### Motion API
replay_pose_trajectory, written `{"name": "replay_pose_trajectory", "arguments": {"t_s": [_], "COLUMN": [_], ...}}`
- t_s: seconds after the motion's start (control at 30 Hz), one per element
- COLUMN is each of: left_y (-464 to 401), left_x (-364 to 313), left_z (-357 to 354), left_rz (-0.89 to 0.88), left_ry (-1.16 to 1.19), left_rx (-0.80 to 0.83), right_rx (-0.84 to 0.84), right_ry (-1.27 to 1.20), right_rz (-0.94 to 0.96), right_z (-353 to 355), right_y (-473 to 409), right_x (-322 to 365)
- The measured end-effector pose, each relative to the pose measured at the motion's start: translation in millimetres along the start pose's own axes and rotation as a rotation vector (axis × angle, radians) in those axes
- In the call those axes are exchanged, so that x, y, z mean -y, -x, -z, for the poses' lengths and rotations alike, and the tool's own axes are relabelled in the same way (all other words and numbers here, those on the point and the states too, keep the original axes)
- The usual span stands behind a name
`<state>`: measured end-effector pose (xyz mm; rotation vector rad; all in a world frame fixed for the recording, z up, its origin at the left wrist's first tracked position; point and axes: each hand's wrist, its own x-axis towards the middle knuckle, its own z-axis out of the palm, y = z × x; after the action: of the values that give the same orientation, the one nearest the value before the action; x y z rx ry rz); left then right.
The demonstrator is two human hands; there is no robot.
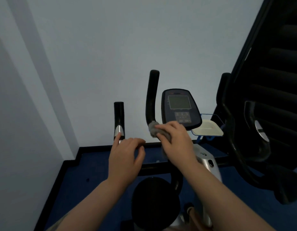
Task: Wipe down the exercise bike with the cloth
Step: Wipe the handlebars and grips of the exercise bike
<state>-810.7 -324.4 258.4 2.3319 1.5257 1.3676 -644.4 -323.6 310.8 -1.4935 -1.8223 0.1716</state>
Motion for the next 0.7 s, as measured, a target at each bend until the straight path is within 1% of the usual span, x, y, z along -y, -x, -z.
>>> {"name": "replay_pose_trajectory", "arguments": {"t_s": [0.07,0.13,0.17,0.27,0.33,0.43,0.5,0.6,0.63,0.67,0.7], "left_y": [-3.7,-14.5,-23.2,-59.2,-79.4,-88.6,-87.2,-86.7,-87.1,-87.5,-87.4], "left_x": [2.0,5.8,9.5,24.8,33.8,44.0,48.3,50.5,50.5,50.3,50.2], "left_z": [5.9,14.2,17.0,18.7,16.0,7.7,3.9,2.5,2.4,2.1,1.8], "left_rz": [0.047,0.056,0.042,0.021,0.044,0.098,0.106,0.087,0.090,0.094,0.097], "left_ry": [0.177,0.263,0.257,0.187,0.124,0.109,0.132,0.106,0.109,0.113,0.116], "left_rx": [-0.048,-0.110,-0.132,-0.165,-0.154,-0.085,-0.084,-0.115,-0.119,-0.123,-0.125], "right_rx": [0.054,0.118,0.108,-0.045,-0.075,-0.054,-0.042,0.121,0.121,0.055,-0.046], "right_ry": [0.007,-0.036,-0.052,-0.074,-0.082,-0.077,-0.049,-0.007,-0.002,-0.009,-0.020], "right_rz": [0.032,0.019,0.007,0.024,0.038,-0.024,0.019,0.089,0.093,0.093,0.081], "right_z": [6.9,20.5,24.6,22.1,5.7,-18.8,-18.0,0.8,5.7,9.1,10.1], "right_y": [13.7,14.0,4.3,-43.8,-70.8,-71.4,-56.9,-53.4,-62.3,-75.0,-88.6], "right_x": [-10.1,-15.7,-16.6,-5.7,7.8,12.0,4.3,-2.9,-3.3,-1.9,0.8]}}
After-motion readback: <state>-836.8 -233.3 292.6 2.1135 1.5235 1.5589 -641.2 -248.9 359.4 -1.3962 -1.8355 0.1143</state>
